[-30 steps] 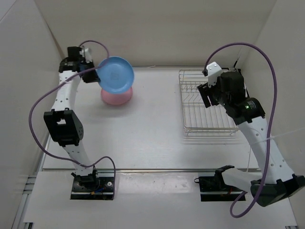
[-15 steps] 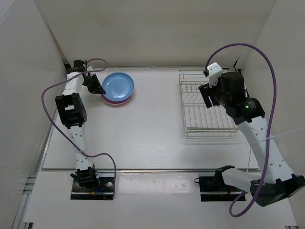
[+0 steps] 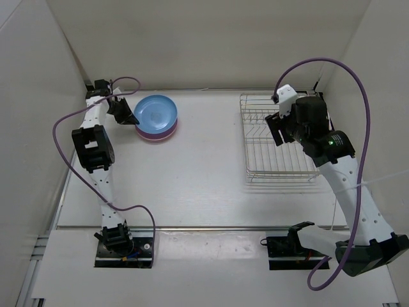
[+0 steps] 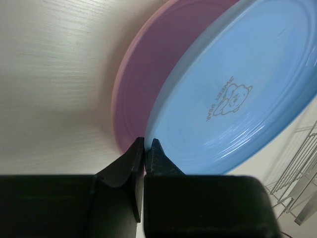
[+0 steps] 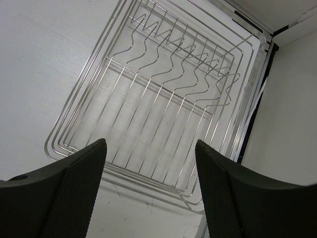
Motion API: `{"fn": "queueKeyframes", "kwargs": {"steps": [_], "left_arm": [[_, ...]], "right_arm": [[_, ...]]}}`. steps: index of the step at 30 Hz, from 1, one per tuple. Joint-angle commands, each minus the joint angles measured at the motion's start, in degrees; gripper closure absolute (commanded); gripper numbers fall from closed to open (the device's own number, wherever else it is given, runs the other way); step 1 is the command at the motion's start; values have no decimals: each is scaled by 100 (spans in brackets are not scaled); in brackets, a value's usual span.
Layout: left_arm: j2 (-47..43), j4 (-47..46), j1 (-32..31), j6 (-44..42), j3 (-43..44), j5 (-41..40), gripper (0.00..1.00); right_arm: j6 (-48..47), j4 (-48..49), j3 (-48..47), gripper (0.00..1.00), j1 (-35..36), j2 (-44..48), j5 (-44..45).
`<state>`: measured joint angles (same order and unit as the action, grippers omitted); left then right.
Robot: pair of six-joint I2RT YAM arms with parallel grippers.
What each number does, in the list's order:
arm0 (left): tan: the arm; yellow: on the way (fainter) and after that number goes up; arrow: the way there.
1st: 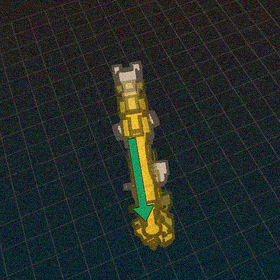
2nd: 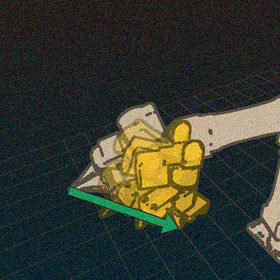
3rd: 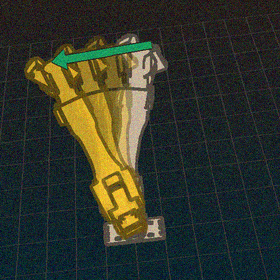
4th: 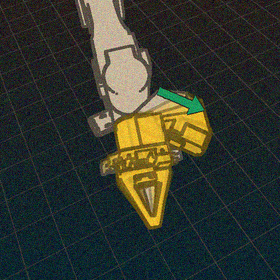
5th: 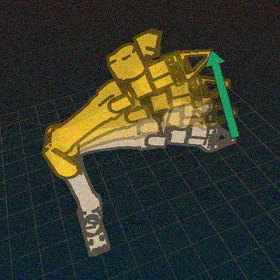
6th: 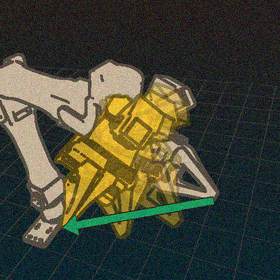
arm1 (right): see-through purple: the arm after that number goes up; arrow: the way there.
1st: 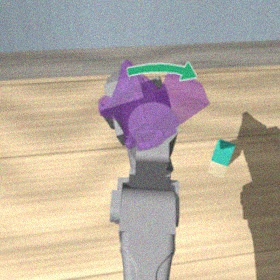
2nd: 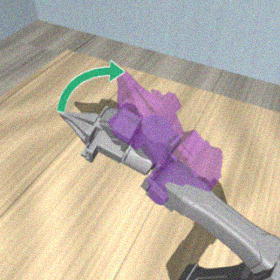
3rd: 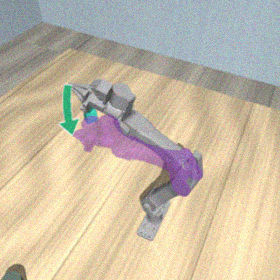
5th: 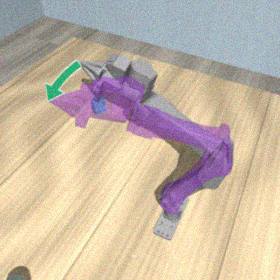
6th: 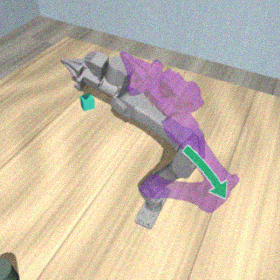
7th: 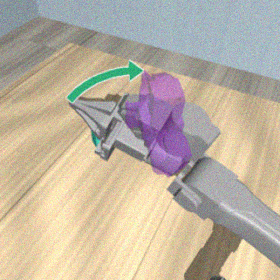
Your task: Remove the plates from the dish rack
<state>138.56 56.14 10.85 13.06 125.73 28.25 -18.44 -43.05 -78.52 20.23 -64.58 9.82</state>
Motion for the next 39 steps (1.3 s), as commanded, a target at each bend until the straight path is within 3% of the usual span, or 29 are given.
{"fn": "queueKeyframes", "kwargs": {"steps": [1,7,10,22,28,39], "left_arm": [[-189,-59,31,30,241,93,90],[-137,46,31,-22,109,93,90],[-136,46,31,-23,-5,93,81],[-75,99,-127,-75,-66,93,81],[-22,99,-179,-75,-119,-12,76],[-22,99,-127,-75,-119,-65,78]], "right_arm": [[51,77,-207,24,-19,121,-121],[51,77,-155,24,-19,173,-121],[51,77,-155,24,-19,226,-174],[103,24,-102,23,-72,393,-235],[103,24,-49,23,-124,393,-288],[103,24,3,23,-124,446,-394]]}}
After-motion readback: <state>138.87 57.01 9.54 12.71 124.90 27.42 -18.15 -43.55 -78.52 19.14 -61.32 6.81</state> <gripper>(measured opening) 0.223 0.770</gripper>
